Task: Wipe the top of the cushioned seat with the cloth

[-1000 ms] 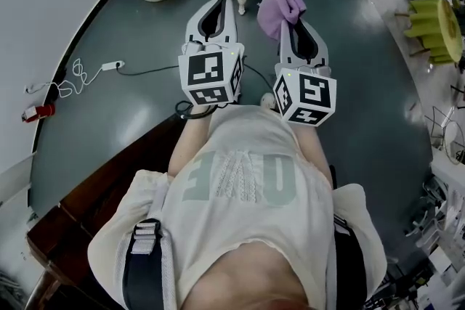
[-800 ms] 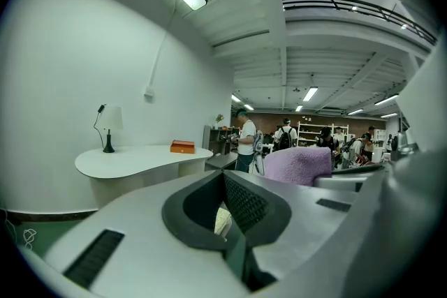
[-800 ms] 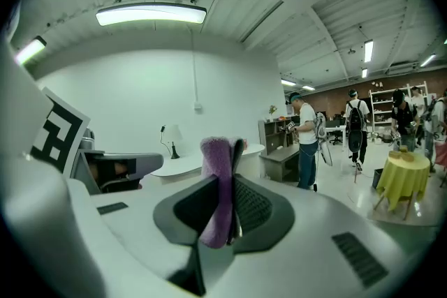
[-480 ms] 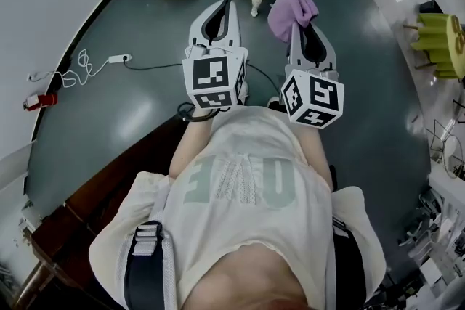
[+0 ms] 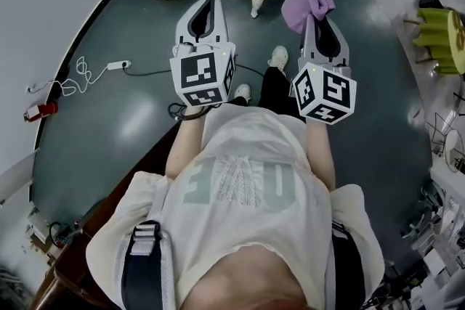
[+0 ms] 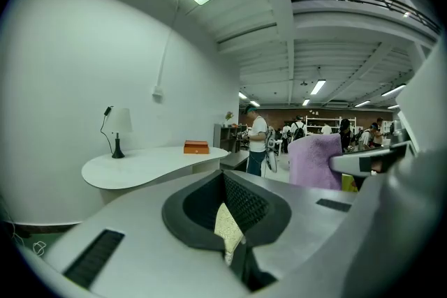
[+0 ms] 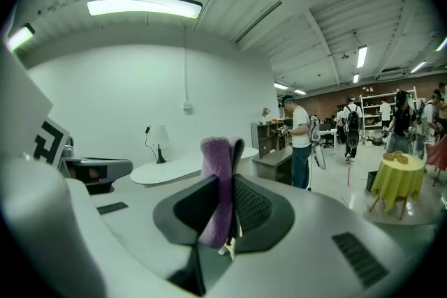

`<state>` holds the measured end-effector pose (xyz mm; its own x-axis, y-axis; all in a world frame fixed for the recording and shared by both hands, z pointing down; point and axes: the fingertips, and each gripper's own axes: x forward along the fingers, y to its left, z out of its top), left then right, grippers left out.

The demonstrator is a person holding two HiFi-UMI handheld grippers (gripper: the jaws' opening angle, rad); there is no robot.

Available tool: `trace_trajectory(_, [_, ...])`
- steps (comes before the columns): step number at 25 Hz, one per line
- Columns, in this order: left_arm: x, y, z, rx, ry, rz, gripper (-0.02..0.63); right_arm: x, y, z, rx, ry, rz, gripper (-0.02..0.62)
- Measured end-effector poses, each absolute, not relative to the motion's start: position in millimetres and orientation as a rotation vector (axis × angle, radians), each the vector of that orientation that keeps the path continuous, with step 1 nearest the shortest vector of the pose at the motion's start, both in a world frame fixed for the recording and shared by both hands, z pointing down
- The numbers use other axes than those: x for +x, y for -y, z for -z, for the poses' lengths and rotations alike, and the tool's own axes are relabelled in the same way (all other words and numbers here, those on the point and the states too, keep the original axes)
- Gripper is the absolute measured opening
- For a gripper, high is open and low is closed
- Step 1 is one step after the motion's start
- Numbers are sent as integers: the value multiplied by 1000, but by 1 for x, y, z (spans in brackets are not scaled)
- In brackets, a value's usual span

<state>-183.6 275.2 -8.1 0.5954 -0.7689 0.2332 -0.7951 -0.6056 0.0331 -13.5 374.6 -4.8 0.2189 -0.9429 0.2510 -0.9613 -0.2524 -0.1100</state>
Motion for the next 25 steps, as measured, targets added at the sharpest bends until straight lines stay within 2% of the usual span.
trace_trajectory(6, [-128, -221, -9, 2687, 1341, -310, 5, 47, -314, -19, 2400, 1895, -435, 67])
trace_trajectory(15, [-2, -101, -4, 2643, 1460, -251, 5, 174, -182, -31, 2286, 2005, -484, 67])
trace_trajectory(25, [58, -26, 13, 2593, 1545, -209, 5, 227, -92, -20, 2180, 2110, -505, 67])
